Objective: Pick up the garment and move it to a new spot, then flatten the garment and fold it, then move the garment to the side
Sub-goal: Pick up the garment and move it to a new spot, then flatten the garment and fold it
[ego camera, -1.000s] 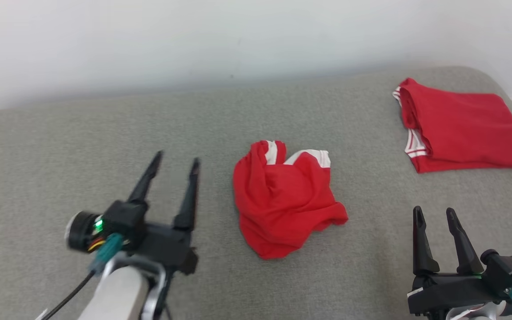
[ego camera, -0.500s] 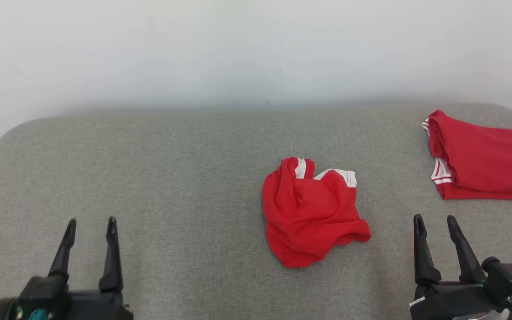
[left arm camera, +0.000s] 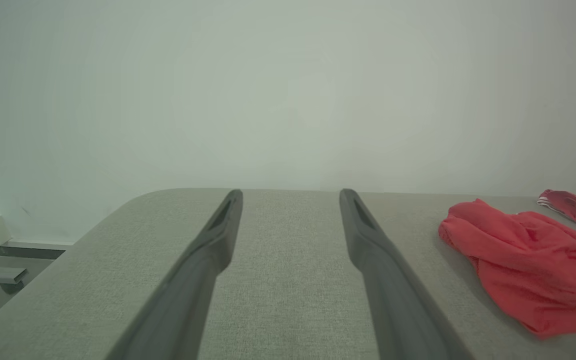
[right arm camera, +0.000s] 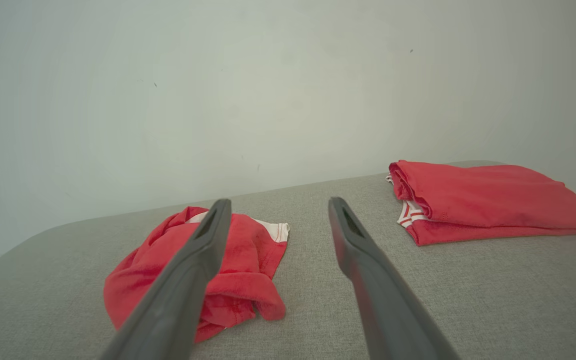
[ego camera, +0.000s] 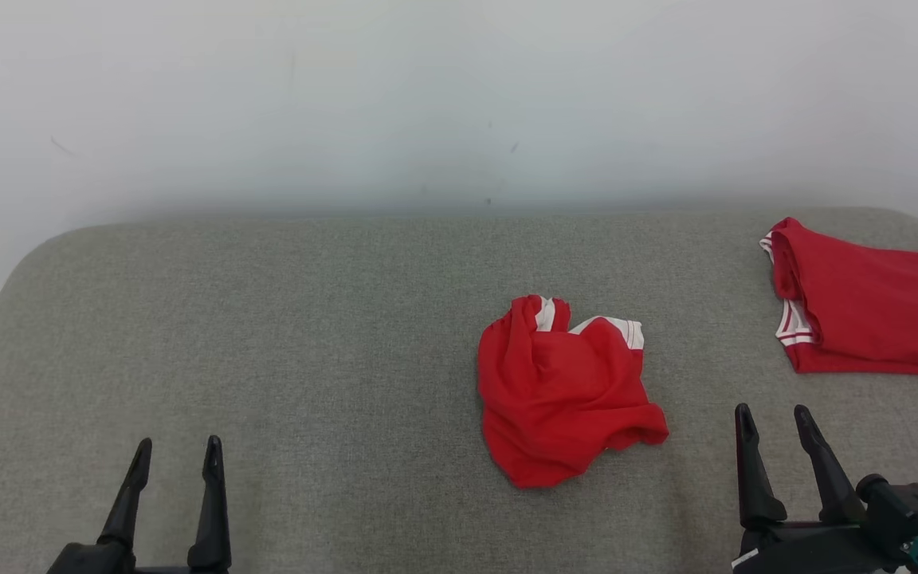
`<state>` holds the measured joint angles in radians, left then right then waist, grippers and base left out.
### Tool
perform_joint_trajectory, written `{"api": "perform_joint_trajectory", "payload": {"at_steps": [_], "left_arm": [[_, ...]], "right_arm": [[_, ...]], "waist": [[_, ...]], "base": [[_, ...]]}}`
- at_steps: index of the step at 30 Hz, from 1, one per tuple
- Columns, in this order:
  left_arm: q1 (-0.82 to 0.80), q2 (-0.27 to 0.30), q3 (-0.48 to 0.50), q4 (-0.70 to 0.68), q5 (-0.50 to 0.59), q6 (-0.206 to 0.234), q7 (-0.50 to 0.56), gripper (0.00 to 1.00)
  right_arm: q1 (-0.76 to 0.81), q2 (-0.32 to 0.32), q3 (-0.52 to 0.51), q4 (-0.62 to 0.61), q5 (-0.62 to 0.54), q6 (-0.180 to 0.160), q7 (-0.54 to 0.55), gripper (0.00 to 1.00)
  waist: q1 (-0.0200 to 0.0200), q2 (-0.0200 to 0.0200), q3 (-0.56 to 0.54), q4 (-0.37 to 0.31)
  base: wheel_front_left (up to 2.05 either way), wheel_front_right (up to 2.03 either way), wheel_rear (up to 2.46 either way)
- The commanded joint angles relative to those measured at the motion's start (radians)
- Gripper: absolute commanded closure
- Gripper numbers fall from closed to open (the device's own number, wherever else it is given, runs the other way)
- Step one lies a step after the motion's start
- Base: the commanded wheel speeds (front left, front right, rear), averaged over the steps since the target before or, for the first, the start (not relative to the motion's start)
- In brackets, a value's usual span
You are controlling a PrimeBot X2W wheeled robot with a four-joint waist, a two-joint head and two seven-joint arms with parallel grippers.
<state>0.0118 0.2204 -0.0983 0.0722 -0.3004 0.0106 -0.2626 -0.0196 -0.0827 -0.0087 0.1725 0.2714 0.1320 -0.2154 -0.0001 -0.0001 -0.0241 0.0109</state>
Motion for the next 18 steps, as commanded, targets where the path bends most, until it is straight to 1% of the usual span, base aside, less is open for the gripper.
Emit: {"api": "perform_joint_trajectory", "payload": {"at_steps": [1,7,18], "left_arm": [[0.011,-0.005,0.004,0.000,0.009,-0.013,-0.003,0.00],[0.013,-0.016,0.016,0.016,0.038,-0.050,-0.003,0.00],[0.023,-0.034,0.040,0.045,0.059,-0.082,-0.003,0.00]], "right_arm": [[0.008,-0.003,0.003,0.001,0.007,-0.003,0.001,0.00],[0.012,-0.002,0.006,-0.001,0.009,-0.003,0.007,0.00],[0.017,-0.001,0.000,-0.001,0.009,-0.003,0.016,0.00]], "waist": [[0.0001,0.0001,-0.001,-0.003],[0.0001,0.0001,0.001,-0.009],[0.0001,0.0001,0.006,-0.008]], "base": [[0.00,0.00,0.00],[0.00,0.00,0.00],[0.00,0.00,0.00]]}}
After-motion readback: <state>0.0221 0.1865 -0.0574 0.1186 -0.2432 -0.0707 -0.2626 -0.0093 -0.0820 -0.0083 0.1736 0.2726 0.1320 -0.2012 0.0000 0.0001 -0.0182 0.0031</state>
